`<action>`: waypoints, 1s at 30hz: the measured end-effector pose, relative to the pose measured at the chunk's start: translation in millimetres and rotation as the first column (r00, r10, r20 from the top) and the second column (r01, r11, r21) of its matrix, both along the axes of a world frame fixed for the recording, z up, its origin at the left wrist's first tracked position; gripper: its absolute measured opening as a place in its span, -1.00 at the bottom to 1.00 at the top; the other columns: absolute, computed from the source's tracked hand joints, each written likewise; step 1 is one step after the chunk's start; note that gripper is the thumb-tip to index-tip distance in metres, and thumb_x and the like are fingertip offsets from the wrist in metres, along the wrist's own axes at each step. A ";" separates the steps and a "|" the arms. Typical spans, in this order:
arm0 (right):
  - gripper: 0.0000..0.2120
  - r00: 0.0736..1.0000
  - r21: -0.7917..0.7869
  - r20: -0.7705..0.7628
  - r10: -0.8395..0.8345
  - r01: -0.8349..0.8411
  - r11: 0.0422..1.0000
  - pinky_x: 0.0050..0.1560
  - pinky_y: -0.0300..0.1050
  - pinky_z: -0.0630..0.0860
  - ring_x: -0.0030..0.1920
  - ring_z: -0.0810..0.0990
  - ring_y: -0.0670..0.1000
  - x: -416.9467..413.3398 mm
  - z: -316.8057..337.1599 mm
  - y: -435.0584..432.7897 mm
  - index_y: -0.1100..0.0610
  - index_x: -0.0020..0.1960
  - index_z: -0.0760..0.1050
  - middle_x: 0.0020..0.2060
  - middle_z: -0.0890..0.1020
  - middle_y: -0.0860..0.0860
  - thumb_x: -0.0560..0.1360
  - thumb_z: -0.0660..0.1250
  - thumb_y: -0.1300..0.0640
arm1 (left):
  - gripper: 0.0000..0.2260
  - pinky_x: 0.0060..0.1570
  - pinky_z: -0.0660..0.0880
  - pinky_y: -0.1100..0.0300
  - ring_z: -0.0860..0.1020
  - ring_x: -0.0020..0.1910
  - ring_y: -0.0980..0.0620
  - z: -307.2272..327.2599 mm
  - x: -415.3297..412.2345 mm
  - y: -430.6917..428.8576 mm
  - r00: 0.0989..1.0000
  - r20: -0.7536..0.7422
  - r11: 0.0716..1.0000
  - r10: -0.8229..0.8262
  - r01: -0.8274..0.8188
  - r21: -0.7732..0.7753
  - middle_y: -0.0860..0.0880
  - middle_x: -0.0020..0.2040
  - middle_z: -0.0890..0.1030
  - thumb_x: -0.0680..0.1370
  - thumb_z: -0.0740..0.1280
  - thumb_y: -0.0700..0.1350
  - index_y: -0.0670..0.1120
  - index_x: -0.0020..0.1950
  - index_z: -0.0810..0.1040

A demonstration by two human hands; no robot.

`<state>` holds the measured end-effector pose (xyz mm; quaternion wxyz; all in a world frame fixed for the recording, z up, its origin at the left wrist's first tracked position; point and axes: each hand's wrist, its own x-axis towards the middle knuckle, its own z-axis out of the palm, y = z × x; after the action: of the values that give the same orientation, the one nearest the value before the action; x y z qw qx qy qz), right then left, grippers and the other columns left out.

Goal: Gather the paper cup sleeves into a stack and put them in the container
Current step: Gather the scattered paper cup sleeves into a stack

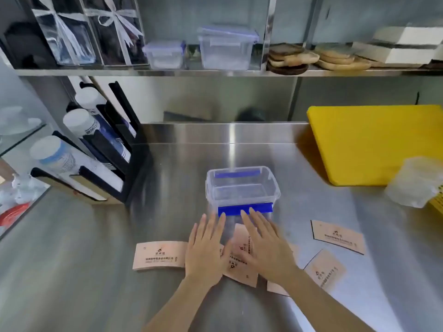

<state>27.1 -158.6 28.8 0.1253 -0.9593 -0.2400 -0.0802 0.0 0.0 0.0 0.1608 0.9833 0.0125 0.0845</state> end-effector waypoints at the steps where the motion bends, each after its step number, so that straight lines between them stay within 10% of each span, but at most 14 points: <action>1: -0.28 1.000 -0.010 -0.024 0.013 -0.014 1.000 0.26 0.14 0.40 0.33 0.43 0.10 -1.3 -9.9 -0.9 0.10 0.42 0.25 0.36 0.43 0.09 0.41 0.09 -0.33 | -0.46 0.43 -0.26 0.13 -0.12 0.53 0.02 -3.2 -4.0 0.4 0.999 -0.041 1.000 -0.008 0.008 0.001 0.08 0.54 -0.10 0.57 -0.06 0.19 0.12 0.47 -0.21; 7: -0.14 0.954 -0.116 -0.284 0.096 -0.134 0.984 0.46 -0.09 -0.09 0.51 -0.06 -0.06 -12.9 -52.7 -10.0 0.06 0.50 -0.04 0.53 0.00 -0.02 0.37 -0.04 -0.42 | -0.45 0.48 -0.17 0.14 -0.10 0.53 0.06 -28.8 -17.1 -1.7 0.973 -0.228 0.999 -0.041 0.039 -0.016 0.02 0.57 -0.04 0.56 -0.03 0.17 0.09 0.50 -0.13; 18: -0.35 0.910 0.014 -0.405 0.093 -0.095 0.995 0.22 -0.12 0.23 0.20 0.35 0.00 -6.9 -49.4 -2.0 0.06 0.24 0.33 0.22 0.40 -0.05 0.27 0.36 -0.25 | -0.42 0.06 0.26 0.36 0.38 0.16 0.07 -12.3 -10.7 -0.4 0.949 -0.314 0.824 0.043 -0.211 -0.525 -0.03 0.23 0.40 0.39 0.46 -0.11 -0.09 0.35 0.33; 24: -0.67 0.830 0.227 -0.553 0.065 0.075 0.971 -0.03 -0.20 0.45 -0.03 0.51 -0.05 19.8 -30.9 -6.1 0.03 0.05 0.46 -0.03 0.55 -0.08 0.37 0.39 -0.09 | -0.85 -0.30 0.36 0.43 0.50 -0.23 0.12 -0.1 -13.1 12.0 0.937 -0.349 0.730 -0.015 -0.228 -0.645 -0.02 -0.12 0.61 0.38 0.45 -0.19 0.02 -0.17 0.54; 30: -0.70 0.818 0.325 -0.574 0.030 0.194 0.926 0.02 -0.25 0.47 0.14 0.51 -0.02 54.4 -19.8 0.6 0.04 0.24 0.41 0.22 0.53 -0.01 0.51 0.27 0.12 | -0.84 -0.21 0.38 0.21 0.50 -0.23 0.03 -1.4 -25.1 16.4 0.943 -0.331 0.653 0.037 -0.273 -0.707 0.04 -0.27 0.57 0.40 0.40 -0.20 0.01 -0.29 0.47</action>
<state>81.5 -158.0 9.0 0.3654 -0.9076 -0.1301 0.1604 -25.1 16.4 -1.4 0.5361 0.8280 0.1540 -0.0580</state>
